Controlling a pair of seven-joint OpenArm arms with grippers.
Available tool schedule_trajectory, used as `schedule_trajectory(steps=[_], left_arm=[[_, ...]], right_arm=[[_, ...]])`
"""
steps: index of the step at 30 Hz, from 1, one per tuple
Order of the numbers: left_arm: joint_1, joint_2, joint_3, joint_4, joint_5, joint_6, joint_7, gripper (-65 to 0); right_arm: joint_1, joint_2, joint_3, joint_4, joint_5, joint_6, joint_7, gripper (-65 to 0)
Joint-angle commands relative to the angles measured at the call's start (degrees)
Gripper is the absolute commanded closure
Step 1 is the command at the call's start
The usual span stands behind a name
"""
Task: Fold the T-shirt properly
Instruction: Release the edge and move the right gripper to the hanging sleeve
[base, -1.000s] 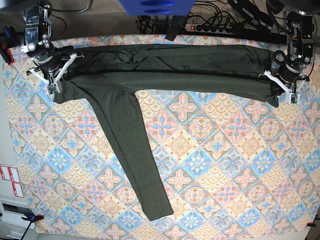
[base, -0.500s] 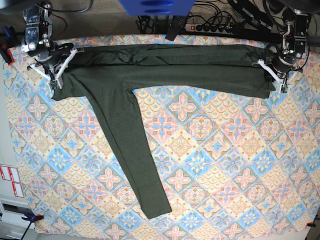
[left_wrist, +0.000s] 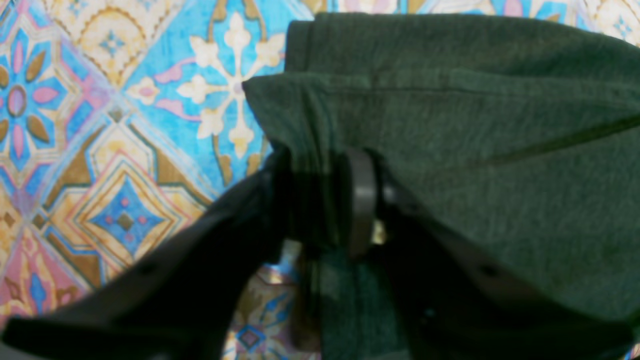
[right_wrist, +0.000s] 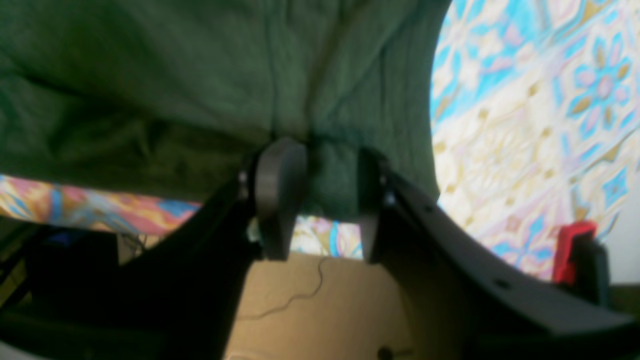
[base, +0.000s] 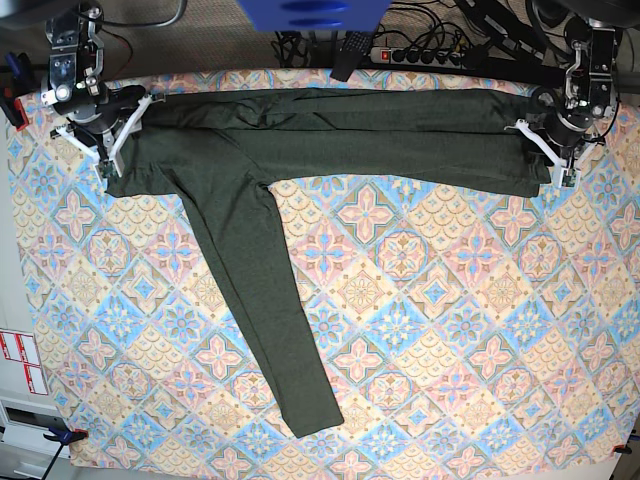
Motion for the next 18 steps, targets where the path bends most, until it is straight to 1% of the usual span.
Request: schedule_trajectory(steps=[1,3,7,9,11,15,18], left_arm=[[-0.2,-1.0,-0.8,2.4,-0.2,0.2,-1.1,-23.5],[-0.1,-0.3,-0.8,4.6,-0.3,0.3,-1.1,-27.5],[0.1,1.3,-2.6,8.8,-0.3,0.3,-0.9,-37.0],[0.1,2.6,-3.4,10.6,-0.3,0.3,-0.9,-39.3],[0.1,3.9,-4.5,12.5,-0.3,0.3,-0.8,-39.3],[0.1,6.1,-6.2,14.8,-0.3,0.3,-0.8,-39.3],[0.0,7.2,-6.5,16.5,-0.3,0.3,-0.8,-39.3]], right_arm=[[1.2,0.6,0.2,1.4,0.2,-0.1,0.7,-21.3],[4.3,0.5,-0.7,1.8,0.3,-0.1,0.7,-21.3],[11.3,0.5,-5.4,1.7,0.2,-0.1,0.4,-21.3],[15.8,0.5,-7.7,1.5,0.2,-0.1,0.3,-21.5],[20.4,0.5,-9.4,-0.2,0.2,-0.1,0.5,-21.5],[25.6,0.4,-12.4,-7.7,0.2,-0.1,0.7,-21.7],[29.5,-2.0,-13.6,-11.9,0.1,-0.1,0.7,-21.7]])
